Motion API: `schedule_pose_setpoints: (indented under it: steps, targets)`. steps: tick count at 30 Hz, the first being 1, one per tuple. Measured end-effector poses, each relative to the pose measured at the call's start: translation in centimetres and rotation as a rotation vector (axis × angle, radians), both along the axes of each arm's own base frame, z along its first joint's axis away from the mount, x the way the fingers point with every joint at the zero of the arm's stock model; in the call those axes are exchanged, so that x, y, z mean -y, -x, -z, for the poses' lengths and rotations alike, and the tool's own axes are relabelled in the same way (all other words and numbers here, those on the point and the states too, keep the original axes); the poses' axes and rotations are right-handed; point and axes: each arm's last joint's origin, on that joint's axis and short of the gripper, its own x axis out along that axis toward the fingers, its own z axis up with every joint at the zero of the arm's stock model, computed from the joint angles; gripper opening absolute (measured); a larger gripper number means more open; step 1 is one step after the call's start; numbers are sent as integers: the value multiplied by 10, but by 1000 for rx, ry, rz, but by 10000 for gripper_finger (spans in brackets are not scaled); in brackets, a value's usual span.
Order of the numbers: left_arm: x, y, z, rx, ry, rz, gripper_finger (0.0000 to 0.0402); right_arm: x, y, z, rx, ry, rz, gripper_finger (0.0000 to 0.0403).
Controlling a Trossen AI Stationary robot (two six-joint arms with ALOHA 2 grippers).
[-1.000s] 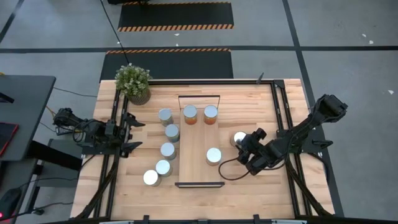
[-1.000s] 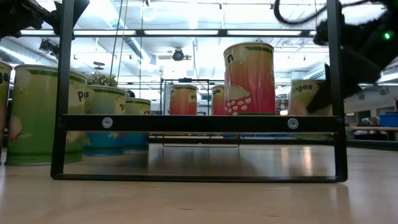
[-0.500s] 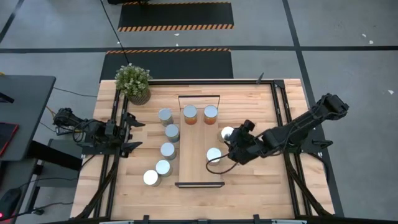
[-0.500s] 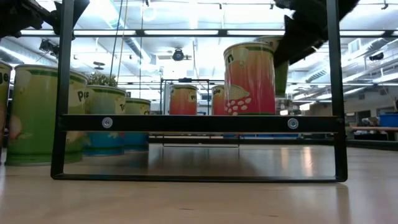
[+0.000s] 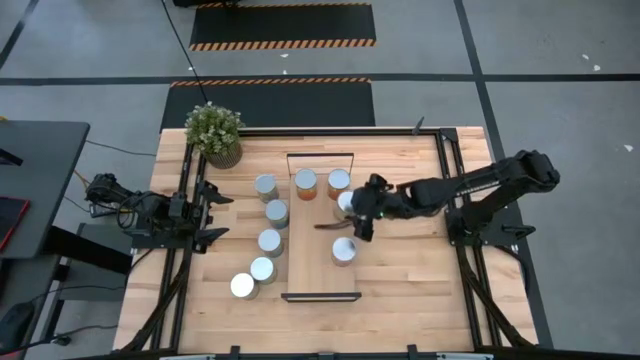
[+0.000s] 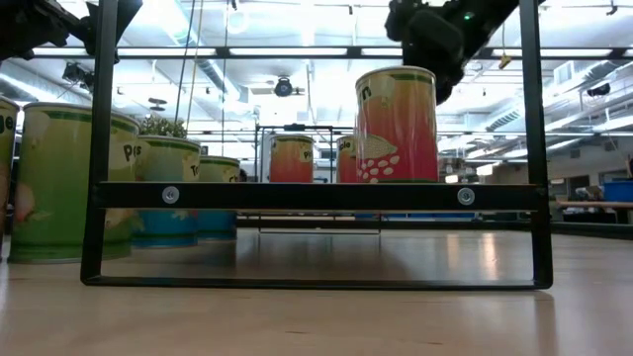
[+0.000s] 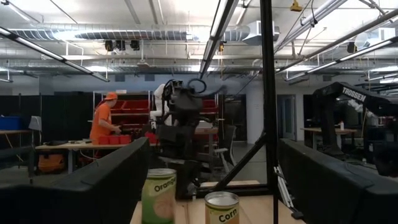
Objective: Pick and place cans onto a shelf
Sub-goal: Put the right canned oranges on the shelf
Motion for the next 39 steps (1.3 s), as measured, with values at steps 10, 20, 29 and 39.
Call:
schedule_pose_setpoints:
  steps: [10, 20, 29, 39]
  targets:
    - [0, 0, 0, -1, 1, -3, 357, 1, -18, 32, -72, -37, -39, 316]
    - [0, 0, 0, -2, 0, -3, 357, 6, -27, 43, -81, -37, -55, 339]
    - [0, 0, 1, -7, -2, -4, 357, 8, -28, 29, -97, -38, -59, 350]
    - [0, 0, 1, -8, 0, -6, 357, 7, -35, 7, -77, -15, -74, 350]
